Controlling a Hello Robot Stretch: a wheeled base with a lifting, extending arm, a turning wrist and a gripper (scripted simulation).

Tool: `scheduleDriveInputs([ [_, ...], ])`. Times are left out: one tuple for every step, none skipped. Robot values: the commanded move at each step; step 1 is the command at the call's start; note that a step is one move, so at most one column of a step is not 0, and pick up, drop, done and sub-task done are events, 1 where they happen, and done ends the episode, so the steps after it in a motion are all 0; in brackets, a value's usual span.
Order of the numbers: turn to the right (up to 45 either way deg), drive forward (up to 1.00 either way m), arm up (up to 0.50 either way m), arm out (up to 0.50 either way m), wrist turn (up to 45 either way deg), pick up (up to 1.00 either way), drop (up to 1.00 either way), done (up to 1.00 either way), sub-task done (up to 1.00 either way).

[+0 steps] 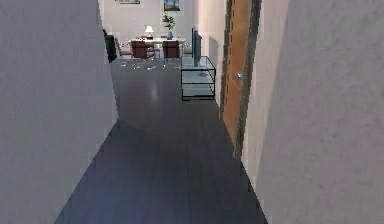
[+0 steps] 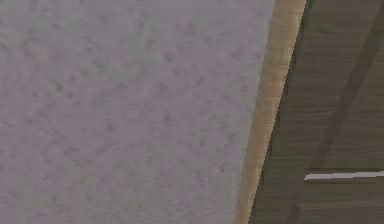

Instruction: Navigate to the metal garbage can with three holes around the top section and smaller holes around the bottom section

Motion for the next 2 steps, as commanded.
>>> scheduleDriveInputs([
  [-15.0,0.0,0.0,0.0,0.0,0.0,0.0,0.0,0.0],
  [0.0,1.0,0.0,0.0,0.0,0.0,0.0,0.0,0.0],
])
